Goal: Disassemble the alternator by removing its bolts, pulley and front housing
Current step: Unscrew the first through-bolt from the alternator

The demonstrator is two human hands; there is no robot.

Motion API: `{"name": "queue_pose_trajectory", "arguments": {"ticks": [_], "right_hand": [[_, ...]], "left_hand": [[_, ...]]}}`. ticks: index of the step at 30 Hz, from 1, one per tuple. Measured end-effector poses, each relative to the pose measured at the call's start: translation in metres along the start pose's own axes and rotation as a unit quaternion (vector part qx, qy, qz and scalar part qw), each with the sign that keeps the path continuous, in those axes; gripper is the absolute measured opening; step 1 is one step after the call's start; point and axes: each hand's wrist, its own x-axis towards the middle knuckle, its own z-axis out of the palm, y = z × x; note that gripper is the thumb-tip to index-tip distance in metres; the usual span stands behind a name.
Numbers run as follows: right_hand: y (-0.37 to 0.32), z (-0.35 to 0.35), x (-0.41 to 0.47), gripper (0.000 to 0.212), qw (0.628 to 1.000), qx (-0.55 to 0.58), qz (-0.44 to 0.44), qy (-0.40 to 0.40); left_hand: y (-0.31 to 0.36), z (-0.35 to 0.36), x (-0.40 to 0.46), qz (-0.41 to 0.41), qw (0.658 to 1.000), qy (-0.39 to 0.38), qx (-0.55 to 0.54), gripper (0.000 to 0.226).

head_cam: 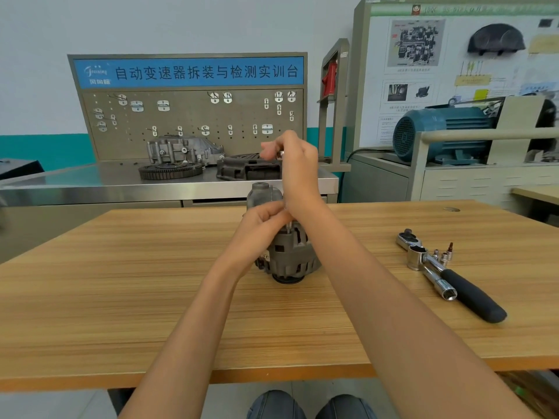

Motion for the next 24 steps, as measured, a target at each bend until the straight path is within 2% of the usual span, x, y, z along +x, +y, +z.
{"name": "queue_pose_trajectory", "arguments": {"ticks": [3, 4, 6, 7, 8, 10, 13, 15, 18, 19, 21, 24], "right_hand": [[0.006, 0.003, -0.005, 0.034, 0.99, -0.108, -0.084, 0.041], [0.009, 0.004, -0.007, 0.03, 0.974, -0.171, -0.13, 0.065], [0.013, 0.006, -0.01, 0.026, 0.921, -0.298, -0.217, 0.127], [0.013, 0.007, -0.011, 0.025, 0.904, -0.325, -0.237, 0.145], [0.012, 0.009, -0.012, 0.025, 0.902, -0.329, -0.238, 0.147], [0.007, 0.01, -0.009, 0.032, 0.937, -0.268, -0.195, 0.111], [0.001, 0.005, -0.004, 0.04, 0.993, -0.098, -0.064, 0.026], [-0.003, 0.001, 0.001, 0.042, 1.0, 0.003, 0.011, -0.016], [-0.003, -0.001, 0.004, 0.042, 0.998, 0.053, 0.042, -0.019], [-0.002, 0.0, 0.002, 0.041, 0.999, 0.04, 0.025, -0.004], [0.005, 0.004, -0.004, 0.037, 0.996, -0.05, -0.068, 0.04], [0.013, 0.007, -0.011, 0.029, 0.934, -0.255, -0.214, 0.13]], "left_hand": [[-0.002, -0.001, -0.001, 0.005, 1.0, 0.005, 0.011, 0.043], [-0.002, -0.001, -0.001, 0.005, 1.0, 0.011, 0.013, 0.049], [-0.004, -0.001, -0.001, 0.001, 1.0, 0.021, 0.017, 0.057], [-0.005, -0.001, 0.0, -0.001, 1.0, 0.024, 0.018, 0.056], [-0.005, -0.001, -0.001, -0.003, 0.999, 0.026, 0.018, 0.053], [-0.003, 0.0, 0.0, -0.008, 1.0, 0.025, 0.012, 0.046], [0.0, 0.0, -0.001, -0.005, 1.0, 0.01, 0.002, 0.039], [0.0, 0.001, -0.001, 0.001, 1.0, 0.0, -0.007, 0.027], [0.001, 0.001, -0.002, 0.006, 1.0, 0.0, -0.001, 0.021], [0.002, 0.0, -0.002, 0.008, 1.0, -0.003, 0.0, 0.023], [0.002, 0.0, -0.004, 0.008, 1.0, 0.0, 0.001, 0.039], [0.0, 0.0, -0.003, 0.001, 1.0, 0.007, 0.012, 0.06]]}}
